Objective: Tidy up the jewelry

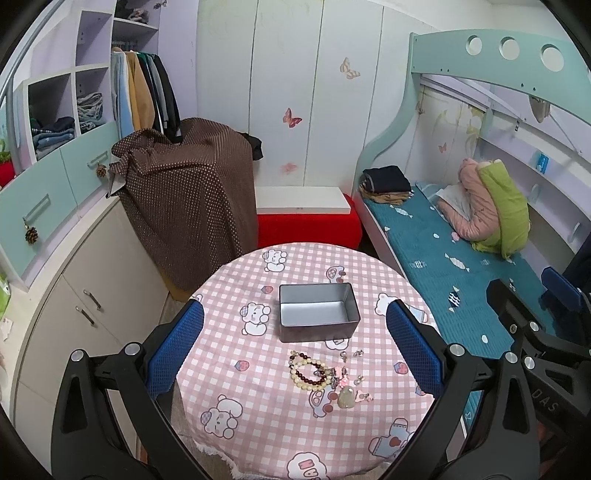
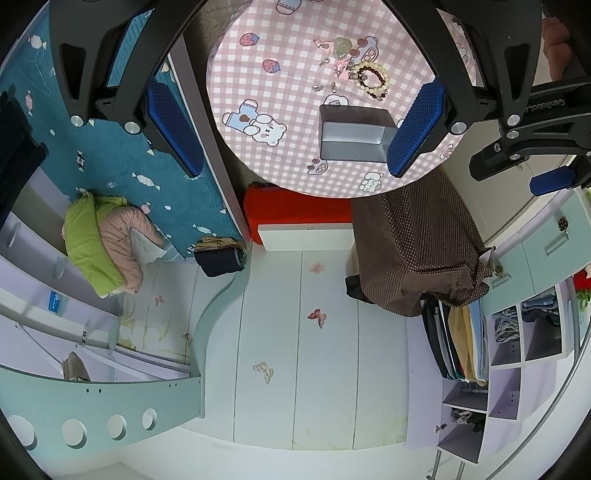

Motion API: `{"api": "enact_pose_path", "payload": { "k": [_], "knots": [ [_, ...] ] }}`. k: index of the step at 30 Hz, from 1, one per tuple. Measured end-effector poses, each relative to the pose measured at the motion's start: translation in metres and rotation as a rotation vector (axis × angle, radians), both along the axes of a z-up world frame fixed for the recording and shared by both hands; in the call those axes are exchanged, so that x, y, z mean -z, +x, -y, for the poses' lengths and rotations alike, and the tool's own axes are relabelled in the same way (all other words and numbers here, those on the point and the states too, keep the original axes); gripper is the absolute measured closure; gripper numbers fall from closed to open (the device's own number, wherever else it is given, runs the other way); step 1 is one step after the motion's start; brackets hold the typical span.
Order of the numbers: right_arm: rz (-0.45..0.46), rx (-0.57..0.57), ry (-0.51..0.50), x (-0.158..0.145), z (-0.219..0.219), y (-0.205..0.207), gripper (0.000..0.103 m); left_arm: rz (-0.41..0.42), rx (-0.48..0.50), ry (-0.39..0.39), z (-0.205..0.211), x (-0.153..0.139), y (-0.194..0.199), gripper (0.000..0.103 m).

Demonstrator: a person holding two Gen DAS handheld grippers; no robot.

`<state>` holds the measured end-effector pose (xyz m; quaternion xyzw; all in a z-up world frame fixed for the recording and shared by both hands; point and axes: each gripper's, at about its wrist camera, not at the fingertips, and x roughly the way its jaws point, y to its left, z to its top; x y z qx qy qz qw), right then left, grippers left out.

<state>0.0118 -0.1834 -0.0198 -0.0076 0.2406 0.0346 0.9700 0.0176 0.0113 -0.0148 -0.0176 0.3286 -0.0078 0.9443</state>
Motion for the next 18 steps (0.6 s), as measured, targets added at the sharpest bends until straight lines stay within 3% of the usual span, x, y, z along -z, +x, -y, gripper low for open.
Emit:
{"api": "enact_pose_path", "payload": {
  "k": [8,18],
  "knots": [
    [-0.06,0.009,0.0,0.009,-0.004,0.004,0.008,-0.061,0.017,-0.018,-0.008,0.01,0.006,0.005],
    [-0.206,0.009,0.002,0.031,-0.01,0.02,0.008,-0.175,0.052,-0.048,-0.023,0.032,0.024,0.005]
  ]
}}
